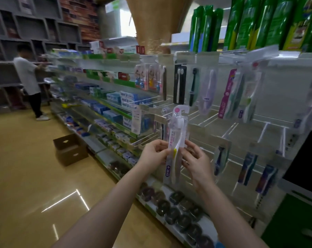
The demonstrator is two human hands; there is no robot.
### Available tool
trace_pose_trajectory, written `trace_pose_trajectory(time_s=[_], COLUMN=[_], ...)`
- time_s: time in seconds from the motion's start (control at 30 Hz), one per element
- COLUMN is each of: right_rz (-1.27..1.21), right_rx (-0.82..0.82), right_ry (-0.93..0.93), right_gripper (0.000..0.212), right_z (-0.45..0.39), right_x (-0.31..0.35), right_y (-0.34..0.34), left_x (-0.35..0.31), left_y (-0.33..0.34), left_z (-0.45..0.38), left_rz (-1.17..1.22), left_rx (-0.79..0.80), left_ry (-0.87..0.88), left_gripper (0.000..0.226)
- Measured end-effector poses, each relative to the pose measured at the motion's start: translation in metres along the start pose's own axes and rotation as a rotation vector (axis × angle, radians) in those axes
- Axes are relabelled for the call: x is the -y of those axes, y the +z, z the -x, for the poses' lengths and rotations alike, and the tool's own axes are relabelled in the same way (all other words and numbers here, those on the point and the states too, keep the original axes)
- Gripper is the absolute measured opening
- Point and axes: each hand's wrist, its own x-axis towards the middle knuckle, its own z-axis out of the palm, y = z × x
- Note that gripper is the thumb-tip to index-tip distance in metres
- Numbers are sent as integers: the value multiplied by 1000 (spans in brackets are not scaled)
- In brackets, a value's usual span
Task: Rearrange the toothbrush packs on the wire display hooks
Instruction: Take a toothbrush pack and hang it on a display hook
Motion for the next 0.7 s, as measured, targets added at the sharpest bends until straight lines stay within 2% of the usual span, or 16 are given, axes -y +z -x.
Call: trace_pose_trajectory(time_s=[0.13, 0.4, 0.57, 0.7], right_rz=[35, 77, 130, 182], right_rx=[-91, -271, -365, -438], right_ry=[-17, -70, -98, -91], right_gripper=[22, 18, 16, 19], right_z=[-23, -83, -105, -114], right_x=[-12, -38, -42, -45], right_y=[6, -6, -16, -24], left_x=[13, 35, 41, 47], left_y=[-3, 16, 29, 41], left_z=[-37, -112, -147, -167], left_rz=[32, 16, 56, 65], left_rx=[101, 231, 354, 416], left_ry=[-22, 41, 62, 76], left_gripper=[15, 19, 5, 10])
